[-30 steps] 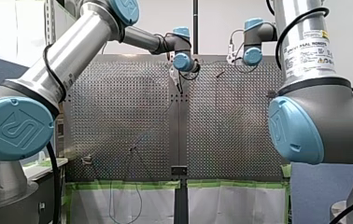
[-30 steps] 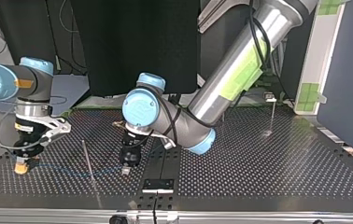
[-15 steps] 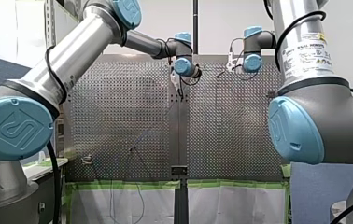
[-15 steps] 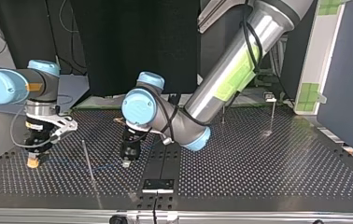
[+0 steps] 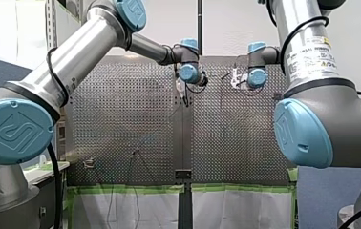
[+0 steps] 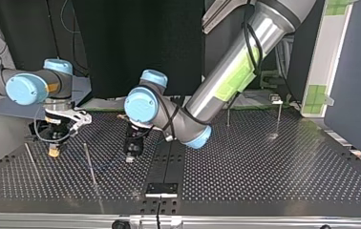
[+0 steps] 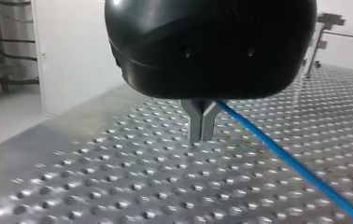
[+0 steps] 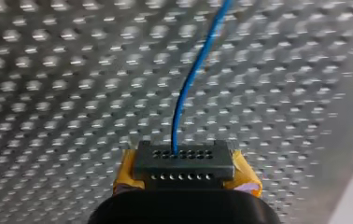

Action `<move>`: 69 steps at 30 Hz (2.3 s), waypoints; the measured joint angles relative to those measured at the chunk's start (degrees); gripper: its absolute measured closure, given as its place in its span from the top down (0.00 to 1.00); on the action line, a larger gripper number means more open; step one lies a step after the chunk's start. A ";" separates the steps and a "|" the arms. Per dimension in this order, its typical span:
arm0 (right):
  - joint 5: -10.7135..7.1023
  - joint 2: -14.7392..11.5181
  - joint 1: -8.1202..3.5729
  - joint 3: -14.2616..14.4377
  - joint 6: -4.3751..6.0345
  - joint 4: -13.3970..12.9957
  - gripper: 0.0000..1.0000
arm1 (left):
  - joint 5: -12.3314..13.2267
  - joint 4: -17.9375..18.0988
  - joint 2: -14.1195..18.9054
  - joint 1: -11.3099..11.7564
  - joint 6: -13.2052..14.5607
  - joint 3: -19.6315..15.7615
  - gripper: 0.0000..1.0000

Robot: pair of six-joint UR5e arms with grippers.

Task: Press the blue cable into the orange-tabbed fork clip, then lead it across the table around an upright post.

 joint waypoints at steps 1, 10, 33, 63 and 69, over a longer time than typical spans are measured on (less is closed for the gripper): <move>0.00 0.18 0.00 0.27 0.04 -0.06 0.00 | 0.08 0.00 -0.01 0.01 0.00 -0.29 0.18; -0.12 1.83 0.27 1.88 -0.17 -0.19 0.00 | 0.20 -0.09 0.01 -0.01 -0.01 -0.85 0.65; 0.42 2.17 0.35 10.91 0.00 -6.39 0.00 | 0.29 -1.27 0.05 -0.09 0.19 -0.86 1.00; 1.32 2.11 -1.78 26.74 -2.50 -21.78 0.00 | -2.84 -2.21 0.05 -0.30 2.14 -0.86 1.00; 1.25 1.07 -1.97 29.80 -2.70 -24.85 0.00 | -2.93 -2.21 0.05 -0.41 2.19 -0.85 1.00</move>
